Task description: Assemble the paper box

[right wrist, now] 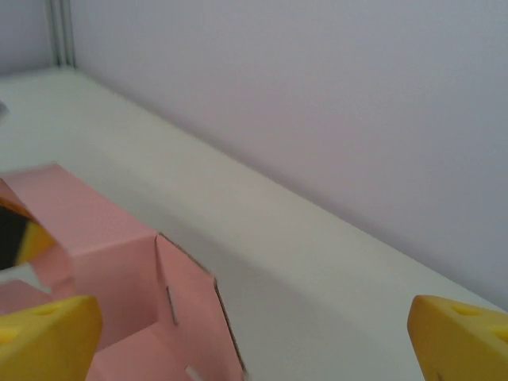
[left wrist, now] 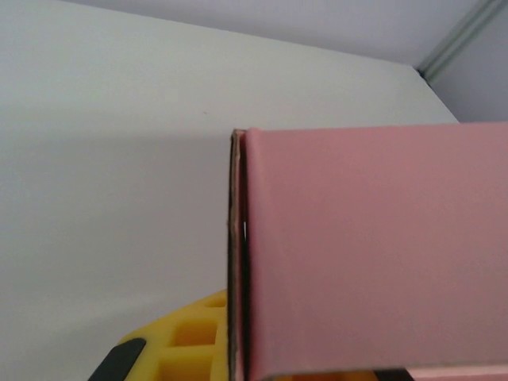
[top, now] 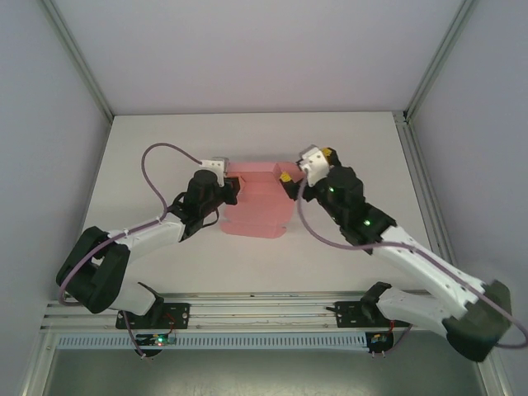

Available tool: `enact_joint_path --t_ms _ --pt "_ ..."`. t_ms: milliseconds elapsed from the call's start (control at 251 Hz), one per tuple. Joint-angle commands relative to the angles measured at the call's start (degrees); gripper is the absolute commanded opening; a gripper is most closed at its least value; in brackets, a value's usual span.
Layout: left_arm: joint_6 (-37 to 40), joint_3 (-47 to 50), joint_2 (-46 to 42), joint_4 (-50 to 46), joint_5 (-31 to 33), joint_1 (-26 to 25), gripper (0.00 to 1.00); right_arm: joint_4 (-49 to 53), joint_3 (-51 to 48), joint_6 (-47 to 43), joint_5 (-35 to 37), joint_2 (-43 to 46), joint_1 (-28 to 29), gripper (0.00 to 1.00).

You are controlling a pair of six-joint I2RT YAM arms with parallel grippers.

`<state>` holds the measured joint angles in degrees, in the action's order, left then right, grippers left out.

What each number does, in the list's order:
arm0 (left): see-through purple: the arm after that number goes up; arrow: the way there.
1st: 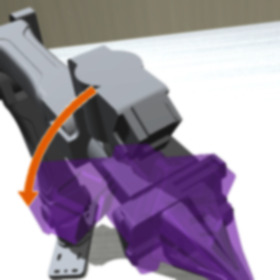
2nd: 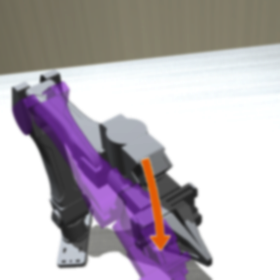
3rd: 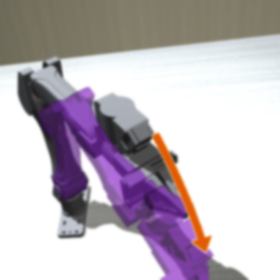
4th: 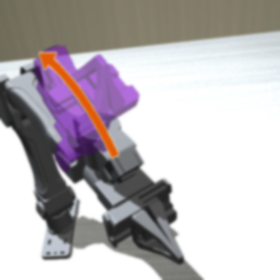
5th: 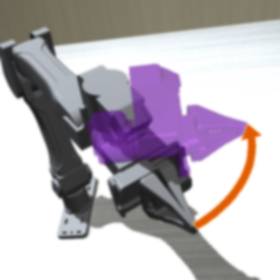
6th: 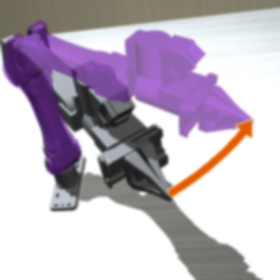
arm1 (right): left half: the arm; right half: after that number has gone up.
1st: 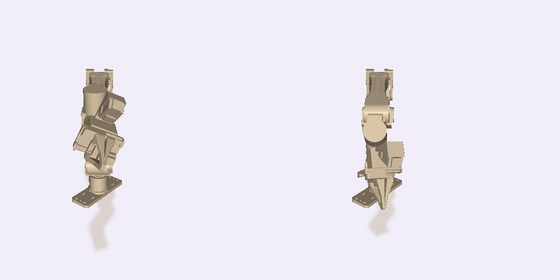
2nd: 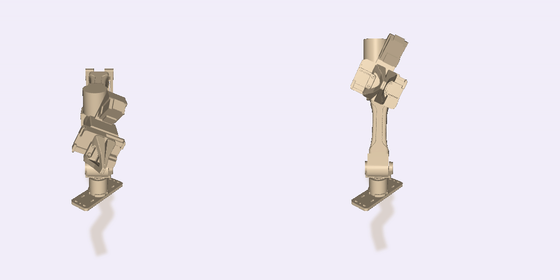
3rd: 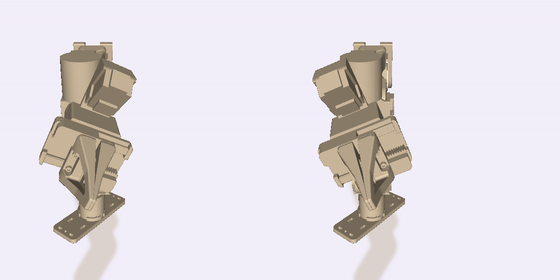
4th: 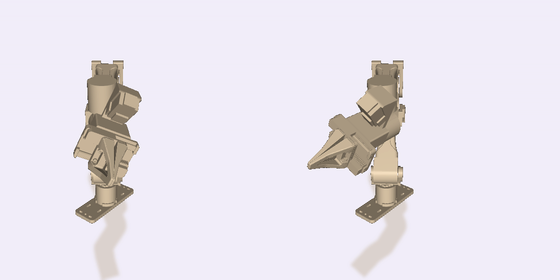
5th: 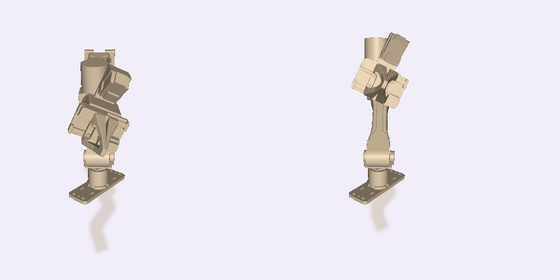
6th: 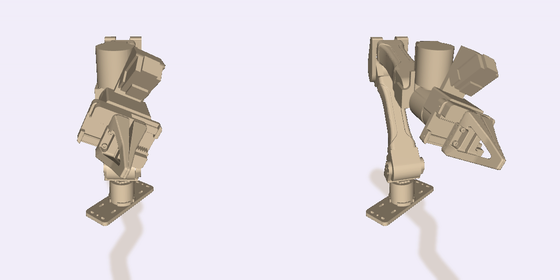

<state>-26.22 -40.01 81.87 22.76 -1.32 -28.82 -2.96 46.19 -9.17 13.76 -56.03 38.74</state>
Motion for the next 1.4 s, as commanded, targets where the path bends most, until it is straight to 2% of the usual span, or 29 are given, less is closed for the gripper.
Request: enact_joint_path --t_ms 0,60,156,223,323,499,678,882,1157,1253,1397 --pt "-6.56 -0.91 -0.13 3.33 4.68 1.74 0.0 0.61 -5.38 14.09 -0.93 6.98 -1.84 0.98" --pt "-6.69 -0.84 -0.43 4.11 4.59 1.76 0.0 1.14 -8.34 22.92 -1.54 10.65 -4.93 0.98" --pt "-8.18 -0.79 -1.04 4.13 6.42 1.75 0.0 0.5 -12.35 36.46 -9.72 13.05 -10.59 0.88" --pt "-9.16 -0.37 -1.46 4.8 7.69 1.75 0.0 0.32 -13.47 42.01 -12.28 12.1 -12.33 0.81" --pt "-10.01 -0.02 -1.65 6.18 6.73 1.68 0.0 -4.08 -14.1 42.72 -14.55 7.73 -12.37 0.81" --pt "-11.13 -0.17 -2.38 7.05 2.24 1.7 0.0 -3.54 -9.89 42.18 -14.55 -2.3 -15.41 0.82" --pt "-11.26 0.81 -3.84 8.34 0.92 1.75 0.0 -11.24 -9.63 42.65 -24.26 -8.66 -20.9 0.84" --pt "-10.69 -0.26 -2.96 7.55 -2.07 1.71 0.0 -19.46 -7.59 40.59 -35.39 -12.67 -20.99 0.88" --pt "-10.61 -0.97 -1.11 7.32 -3.54 1.68 0.0 -25.31 -6.84 42.22 -42.06 -15.17 -20.7 0.89" --pt "-10.57 -1.08 -0.71 8.39 -4.75 1.61 0.0 -25.18 -7.2 41.56 -41.29 -16.62 -19.7 0.89" --pt "-10.63 -0.79 -0.83 10.0 -6.31 1.74 0.0 -24.59 -8.38 40.82 -34.28 -18.56 -18.97 0.89"
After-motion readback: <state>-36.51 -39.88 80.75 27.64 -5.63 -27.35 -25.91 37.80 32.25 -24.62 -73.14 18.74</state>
